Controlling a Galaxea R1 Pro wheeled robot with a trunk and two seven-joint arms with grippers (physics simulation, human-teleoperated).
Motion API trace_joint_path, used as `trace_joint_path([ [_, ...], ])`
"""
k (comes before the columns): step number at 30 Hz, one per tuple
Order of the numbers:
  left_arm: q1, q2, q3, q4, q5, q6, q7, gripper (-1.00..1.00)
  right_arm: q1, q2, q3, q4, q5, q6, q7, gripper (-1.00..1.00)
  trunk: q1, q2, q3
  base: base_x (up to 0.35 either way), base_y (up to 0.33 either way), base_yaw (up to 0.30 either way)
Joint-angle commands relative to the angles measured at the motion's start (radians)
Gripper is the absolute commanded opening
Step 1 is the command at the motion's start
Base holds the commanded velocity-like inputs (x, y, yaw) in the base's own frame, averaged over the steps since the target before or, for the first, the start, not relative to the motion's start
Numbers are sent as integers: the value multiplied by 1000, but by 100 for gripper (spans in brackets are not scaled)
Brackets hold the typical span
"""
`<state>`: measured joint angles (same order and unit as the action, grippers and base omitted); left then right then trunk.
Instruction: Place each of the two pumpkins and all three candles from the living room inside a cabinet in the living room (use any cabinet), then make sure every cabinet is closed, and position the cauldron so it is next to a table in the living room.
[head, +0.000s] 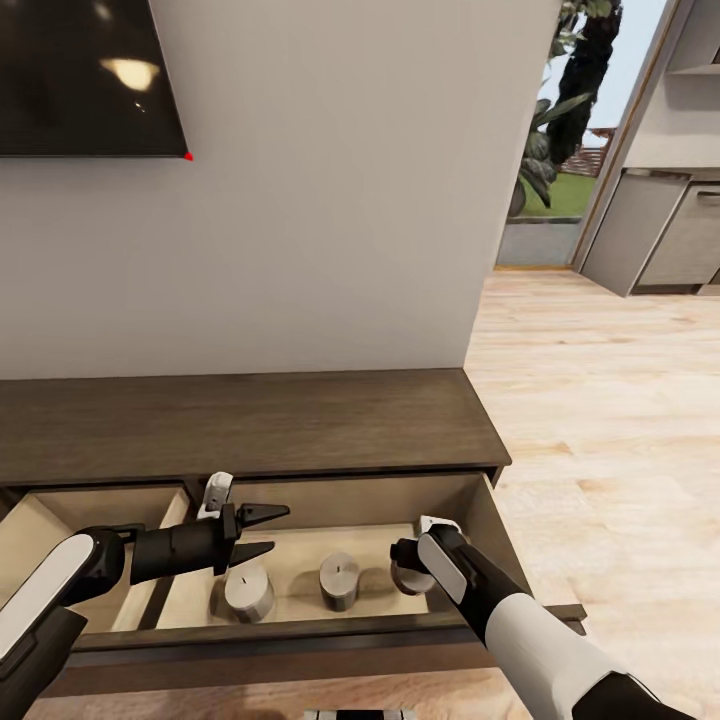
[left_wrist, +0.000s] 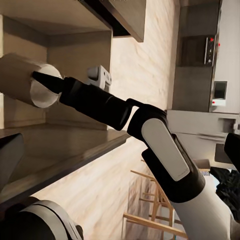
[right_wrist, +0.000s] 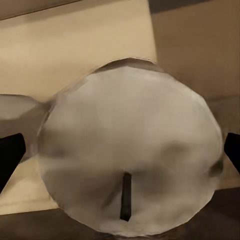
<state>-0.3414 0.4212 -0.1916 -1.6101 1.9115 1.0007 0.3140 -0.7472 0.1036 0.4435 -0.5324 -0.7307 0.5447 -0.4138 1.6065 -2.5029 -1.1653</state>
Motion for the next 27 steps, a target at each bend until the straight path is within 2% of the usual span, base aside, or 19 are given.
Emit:
trace_joint_path([
  [1, -1, 1, 0, -1, 11, 0, 10, 100, -1, -1, 6, -1, -10, 1, -10, 100, 0, 0, -1, 0, 0, 0],
  [9, -1, -1, 0, -1, 11, -2, 9, 100, -1, -1, 6, -1, -9, 1, -10, 100, 0, 0, -1, 0, 0, 0],
  [23, -1, -1, 1, 3, 12, -5, 13, 100, -1, -2, 5, -3, -9, 0, -10, 100, -6, 3, 53, -11, 0, 0],
  [27, -1, -1, 1, 4, 12, -5, 13, 100, -1, -2, 5, -3, -9, 0, -10, 100, -22, 31, 66, -117, 0, 0],
])
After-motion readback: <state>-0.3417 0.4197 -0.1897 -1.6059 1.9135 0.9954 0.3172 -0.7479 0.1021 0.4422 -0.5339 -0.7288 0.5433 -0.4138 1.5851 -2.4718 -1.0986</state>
